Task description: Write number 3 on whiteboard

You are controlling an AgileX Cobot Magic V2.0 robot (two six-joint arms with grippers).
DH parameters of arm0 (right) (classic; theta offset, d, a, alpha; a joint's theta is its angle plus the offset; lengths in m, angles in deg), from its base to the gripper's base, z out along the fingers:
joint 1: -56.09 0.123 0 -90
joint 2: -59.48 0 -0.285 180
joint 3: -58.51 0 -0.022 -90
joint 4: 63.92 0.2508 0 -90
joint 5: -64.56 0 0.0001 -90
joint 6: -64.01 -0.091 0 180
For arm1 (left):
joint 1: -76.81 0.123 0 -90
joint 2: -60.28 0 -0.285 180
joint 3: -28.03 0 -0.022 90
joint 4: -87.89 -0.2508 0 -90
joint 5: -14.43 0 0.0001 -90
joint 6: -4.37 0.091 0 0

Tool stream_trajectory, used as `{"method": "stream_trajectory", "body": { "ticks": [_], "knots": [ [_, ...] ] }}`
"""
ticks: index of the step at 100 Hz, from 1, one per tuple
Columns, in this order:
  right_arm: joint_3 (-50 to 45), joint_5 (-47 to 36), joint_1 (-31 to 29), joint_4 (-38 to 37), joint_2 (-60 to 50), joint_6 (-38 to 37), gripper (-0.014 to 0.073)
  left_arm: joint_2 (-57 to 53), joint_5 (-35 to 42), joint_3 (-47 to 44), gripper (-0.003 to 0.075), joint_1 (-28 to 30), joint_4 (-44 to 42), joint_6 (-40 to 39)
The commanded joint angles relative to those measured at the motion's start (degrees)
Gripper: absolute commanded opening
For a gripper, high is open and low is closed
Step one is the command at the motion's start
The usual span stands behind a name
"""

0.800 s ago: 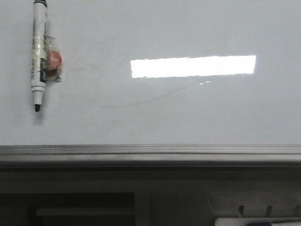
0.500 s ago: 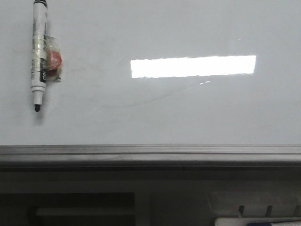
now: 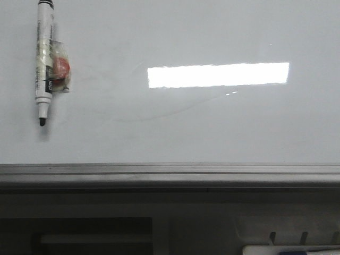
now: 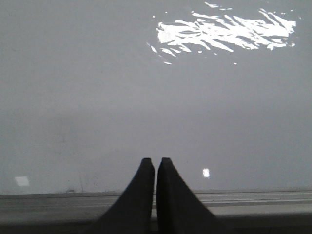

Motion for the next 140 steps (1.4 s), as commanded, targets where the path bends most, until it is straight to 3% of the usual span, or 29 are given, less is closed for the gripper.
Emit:
{"method": "stream_trajectory", "body": {
  "ticks": [1, 66, 140],
  "knots": [
    [-1.9, -1.3, 0.1, 0.2, -0.7, 0.2, -0.0061, -1.4, 4.7, -0.6, -0.002, 0.2, 0.5, -0.1],
    [-1.9, -1.4, 0.1, 0.2, -0.7, 0.2, -0.0061, -1.4, 4.7, -0.6, -0.002, 0.2, 0.5, -0.1],
    [-1.9, -9.1, 0.1, 2.8, -0.7, 0.1, -0.0061, -1.4, 4.7, -0.6, -0.002, 0.2, 0.5, -0.1]
  ]
}}
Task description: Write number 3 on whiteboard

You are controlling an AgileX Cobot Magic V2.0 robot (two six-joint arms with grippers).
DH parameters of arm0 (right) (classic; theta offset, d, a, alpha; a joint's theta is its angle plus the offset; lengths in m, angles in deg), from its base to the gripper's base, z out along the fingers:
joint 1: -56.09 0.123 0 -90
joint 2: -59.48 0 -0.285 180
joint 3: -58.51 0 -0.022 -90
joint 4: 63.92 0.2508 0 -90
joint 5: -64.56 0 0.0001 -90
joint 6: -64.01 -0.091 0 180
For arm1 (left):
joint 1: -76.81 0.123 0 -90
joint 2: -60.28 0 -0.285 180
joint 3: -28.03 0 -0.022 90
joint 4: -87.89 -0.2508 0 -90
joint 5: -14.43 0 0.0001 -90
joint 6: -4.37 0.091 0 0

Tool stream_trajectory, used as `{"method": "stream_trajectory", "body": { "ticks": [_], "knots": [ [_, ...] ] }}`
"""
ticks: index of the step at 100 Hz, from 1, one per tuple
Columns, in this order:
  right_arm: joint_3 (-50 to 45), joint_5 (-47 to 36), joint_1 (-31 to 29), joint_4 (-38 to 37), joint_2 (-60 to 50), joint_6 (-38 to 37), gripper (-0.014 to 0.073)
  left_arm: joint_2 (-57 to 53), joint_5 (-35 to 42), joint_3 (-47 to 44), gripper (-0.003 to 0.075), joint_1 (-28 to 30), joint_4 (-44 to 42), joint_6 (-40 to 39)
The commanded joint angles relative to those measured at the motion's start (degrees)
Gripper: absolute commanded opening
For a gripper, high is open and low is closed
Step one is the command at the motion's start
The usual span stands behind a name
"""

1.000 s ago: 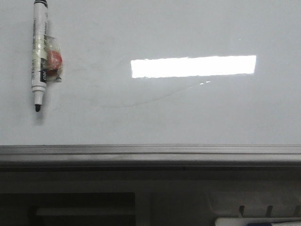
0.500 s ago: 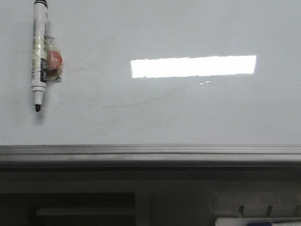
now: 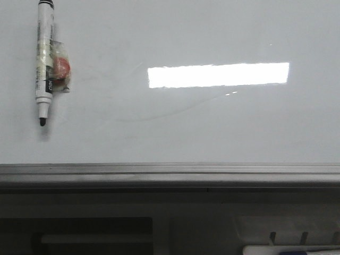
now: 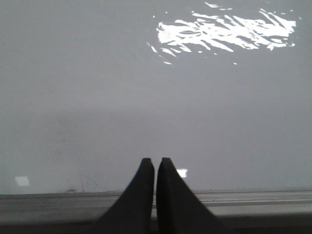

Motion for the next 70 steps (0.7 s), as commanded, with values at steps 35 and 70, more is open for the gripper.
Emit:
{"method": "stream_trajectory", "body": {
  "ticks": [35, 70],
  "knots": [
    [-1.9, -10.7, 0.1, 0.6, -0.7, 0.1, -0.0062, -1.4, 5.1, -0.6, -0.002, 0.2, 0.0, -0.1],
    [-1.9, -16.8, 0.1, 0.6, -0.7, 0.1, -0.0061, -1.4, 5.1, -0.6, -0.002, 0.2, -1.2, -0.1]
  ]
}}
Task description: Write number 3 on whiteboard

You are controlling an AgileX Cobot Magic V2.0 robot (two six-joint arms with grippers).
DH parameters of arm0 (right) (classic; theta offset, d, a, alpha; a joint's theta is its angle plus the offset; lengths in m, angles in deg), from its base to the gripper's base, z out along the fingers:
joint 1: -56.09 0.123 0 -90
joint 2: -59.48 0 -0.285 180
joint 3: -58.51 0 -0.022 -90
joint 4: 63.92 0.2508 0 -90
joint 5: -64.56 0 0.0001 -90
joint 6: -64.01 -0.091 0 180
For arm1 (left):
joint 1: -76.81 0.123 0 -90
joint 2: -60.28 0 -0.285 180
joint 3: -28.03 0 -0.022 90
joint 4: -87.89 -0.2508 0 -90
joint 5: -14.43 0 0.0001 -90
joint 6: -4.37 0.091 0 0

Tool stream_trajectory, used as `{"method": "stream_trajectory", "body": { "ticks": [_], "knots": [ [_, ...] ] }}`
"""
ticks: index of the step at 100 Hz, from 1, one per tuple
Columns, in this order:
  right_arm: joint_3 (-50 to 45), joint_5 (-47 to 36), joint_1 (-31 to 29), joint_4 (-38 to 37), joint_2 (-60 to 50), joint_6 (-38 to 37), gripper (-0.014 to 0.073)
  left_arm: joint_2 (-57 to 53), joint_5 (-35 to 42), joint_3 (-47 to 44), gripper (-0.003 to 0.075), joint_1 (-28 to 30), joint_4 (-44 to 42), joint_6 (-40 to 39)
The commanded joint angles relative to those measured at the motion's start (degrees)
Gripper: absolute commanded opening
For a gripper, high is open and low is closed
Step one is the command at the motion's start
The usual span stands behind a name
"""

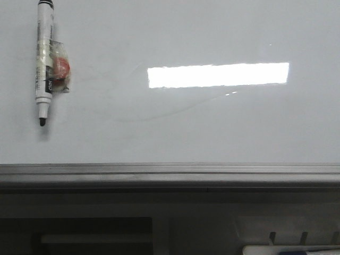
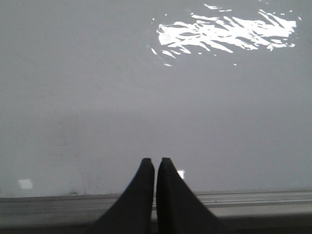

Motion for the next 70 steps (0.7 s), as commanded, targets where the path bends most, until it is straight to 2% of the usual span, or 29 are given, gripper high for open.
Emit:
{"method": "stream_trajectory", "body": {
  "ticks": [1, 22, 27, 33, 39, 46, 60, 70],
  "knots": [
    [-1.9, -5.9, 0.1, 0.1, -0.7, 0.1, -0.0061, -1.4, 4.9, -0.6, -0.002, 0.2, -0.3, -0.1],
    [-1.9, -4.4, 0.1, 0.1, -0.7, 0.1, -0.0061, -1.4, 5.5, -0.6, -0.0021, 0.2, -0.2, -0.1],
    [-1.9, -3.4, 0.1, 0.6, -0.7, 0.1, -0.0061, -1.4, 9.2, -0.5, -0.0021, 0.2, 1.7, -0.1],
    [-1.5, -2.5, 0.1, 5.1, -0.7, 0.1, -0.0061, -1.4, 12.8, -0.4, -0.0021, 0.2, 5.4, -0.1],
    [-0.9, -0.9, 0.1, 9.2, -0.7, 0.1, -0.0061, -1.4, 11.8, 0.3, -0.0021, 0.2, 5.7, -0.1],
    [0.3, 1.1, 0.1, 9.5, -0.6, 0.1, -0.0061, -1.2, 9.0, 1.2, -0.0021, 0.2, 6.0, -0.1],
    [3.2, 4.7, 0.1, 12.9, 1.8, 0.1, -0.0061, 1.6, 7.8, 1.8, -0.0021, 0.2, 8.6, -0.1],
    [6.2, 10.5, 0.1, 14.1, 5.3, 0.1, -0.0061, 5.6, 8.1, 1.8, -0.0021, 0.2, 8.9, -0.1]
  ]
}}
